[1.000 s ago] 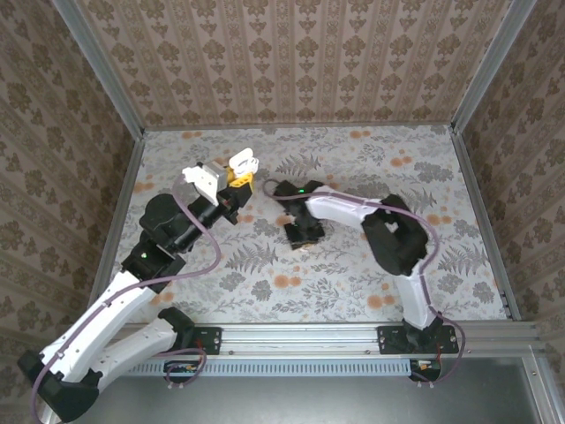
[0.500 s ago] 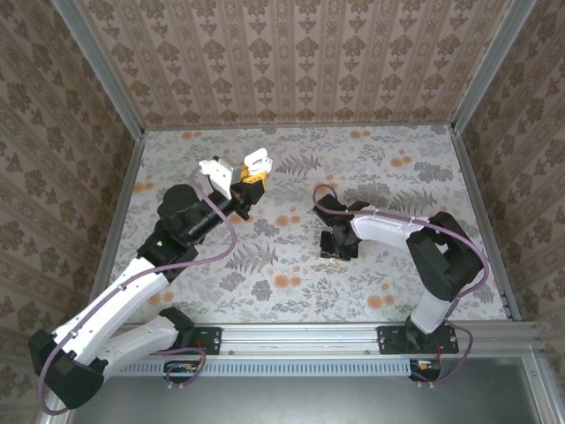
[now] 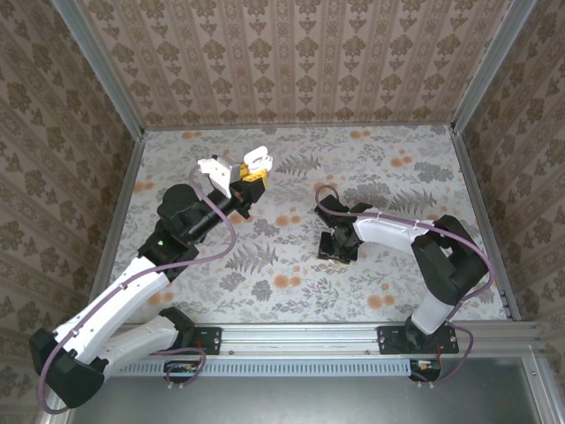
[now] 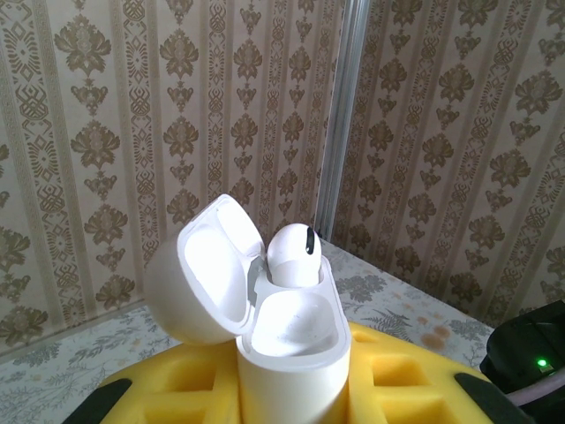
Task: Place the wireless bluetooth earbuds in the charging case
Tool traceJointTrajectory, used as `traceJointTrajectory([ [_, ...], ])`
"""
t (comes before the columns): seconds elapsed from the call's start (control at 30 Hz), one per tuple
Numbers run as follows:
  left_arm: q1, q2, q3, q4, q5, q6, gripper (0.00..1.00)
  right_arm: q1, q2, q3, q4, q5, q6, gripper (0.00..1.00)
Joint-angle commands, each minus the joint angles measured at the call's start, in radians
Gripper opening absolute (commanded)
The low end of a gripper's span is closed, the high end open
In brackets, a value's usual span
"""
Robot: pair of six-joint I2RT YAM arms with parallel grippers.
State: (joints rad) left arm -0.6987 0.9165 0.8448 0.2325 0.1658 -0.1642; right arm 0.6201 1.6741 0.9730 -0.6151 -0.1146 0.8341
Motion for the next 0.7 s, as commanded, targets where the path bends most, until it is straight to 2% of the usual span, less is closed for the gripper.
traceJointTrajectory([
  [0.0,0.006,0.006,-0.003,0.044,0.023,-0.017,0.25,0.009,-0.029,-0.012,-0.009,-0.041,0.017,0.39],
  [0.13,0.007,0.011,0.000,0.045,0.026,-0.019,0.25,0.011,-0.031,-0.006,-0.017,-0.043,0.017,0.40],
  [0.27,0.006,0.012,0.001,0.045,0.026,-0.020,0.25,0.015,-0.065,0.020,-0.059,0.023,-0.006,0.39],
  [0.5,0.004,0.015,0.004,0.038,0.027,-0.014,0.25,0.013,-0.010,0.130,-0.170,0.147,-0.244,0.45],
  [0.67,0.004,0.011,0.002,0.035,0.025,-0.016,0.25,0.013,0.086,0.190,-0.238,0.141,-0.332,0.47],
])
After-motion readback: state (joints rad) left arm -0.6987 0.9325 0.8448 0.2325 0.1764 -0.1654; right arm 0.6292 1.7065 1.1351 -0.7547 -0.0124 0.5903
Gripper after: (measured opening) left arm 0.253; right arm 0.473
